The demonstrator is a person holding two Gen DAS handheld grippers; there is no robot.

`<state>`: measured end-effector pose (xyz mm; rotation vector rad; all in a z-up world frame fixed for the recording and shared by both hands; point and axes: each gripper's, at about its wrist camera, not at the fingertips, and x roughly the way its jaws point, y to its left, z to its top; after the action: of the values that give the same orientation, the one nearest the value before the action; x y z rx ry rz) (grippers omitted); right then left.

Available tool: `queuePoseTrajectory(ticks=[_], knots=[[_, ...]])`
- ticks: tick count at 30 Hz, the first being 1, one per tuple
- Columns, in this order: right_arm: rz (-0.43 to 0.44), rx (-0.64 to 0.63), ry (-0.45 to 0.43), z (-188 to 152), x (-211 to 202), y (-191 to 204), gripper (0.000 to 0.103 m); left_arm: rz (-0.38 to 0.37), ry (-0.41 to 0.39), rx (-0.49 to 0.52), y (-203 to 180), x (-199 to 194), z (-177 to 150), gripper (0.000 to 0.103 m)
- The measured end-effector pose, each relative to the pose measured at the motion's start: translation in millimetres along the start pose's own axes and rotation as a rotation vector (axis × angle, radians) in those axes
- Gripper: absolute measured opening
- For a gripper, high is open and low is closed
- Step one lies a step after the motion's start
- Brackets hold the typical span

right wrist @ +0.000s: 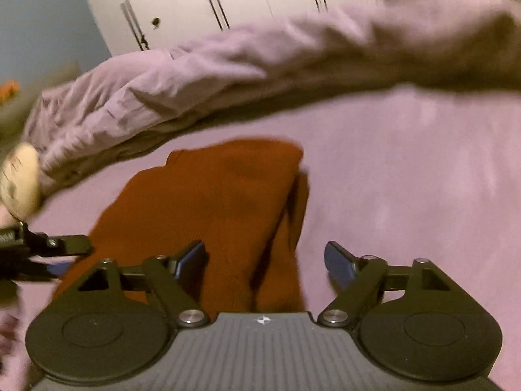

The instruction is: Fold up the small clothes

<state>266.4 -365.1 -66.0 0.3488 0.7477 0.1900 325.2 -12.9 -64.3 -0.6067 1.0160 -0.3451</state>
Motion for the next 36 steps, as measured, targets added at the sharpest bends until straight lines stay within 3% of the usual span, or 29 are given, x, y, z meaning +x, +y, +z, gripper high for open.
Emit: queuePoseTrajectory(ticks=[2,7,9,12,14,17,21,26,28,32,36], knots=[[0.071,0.101,0.035,3,8,-14,0.07,-0.031,0.057,-0.012,1,15,2,0.089],[0.176,0.282,0.088,8,36,-39,0.069,-0.069,0.058,-0.048,3,36,8,0.091],[0.208,0.304,0.091,9,42,-38,0.064,-0.065,0.047,-0.062,5,40,11,0.082],[0.229,0.327,0.103,11,50,-37,0.041,-0.066,0.037,-0.067,6,37,13,0.061],[0.234,0.365,0.097,10,52,-35,0.036,-0.067,0.028,-0.065,3,27,16,0.052],[0.224,0.304,0.072,14,41,-16,0.032,-0.051,0.016,-0.015,-6,6,22,0.05],[0.284,0.238,0.098,20,32,15,0.031,0.013,-0.043,0.057,0,-42,15,0.051],[0.324,0.13,0.16,-7,39,72,0.035,0.224,-0.035,0.072,31,-76,-2,0.064],[0.258,0.085,0.146,-16,37,90,0.051,0.275,-0.091,0.092,33,-98,-11,0.063],[0.066,-0.041,0.0,-27,-11,119,0.052,0.33,-0.174,0.199,17,-129,-41,0.067],[0.052,-0.197,-0.073,-47,-45,157,0.047,0.34,-0.167,0.202,14,-126,-63,0.067]])
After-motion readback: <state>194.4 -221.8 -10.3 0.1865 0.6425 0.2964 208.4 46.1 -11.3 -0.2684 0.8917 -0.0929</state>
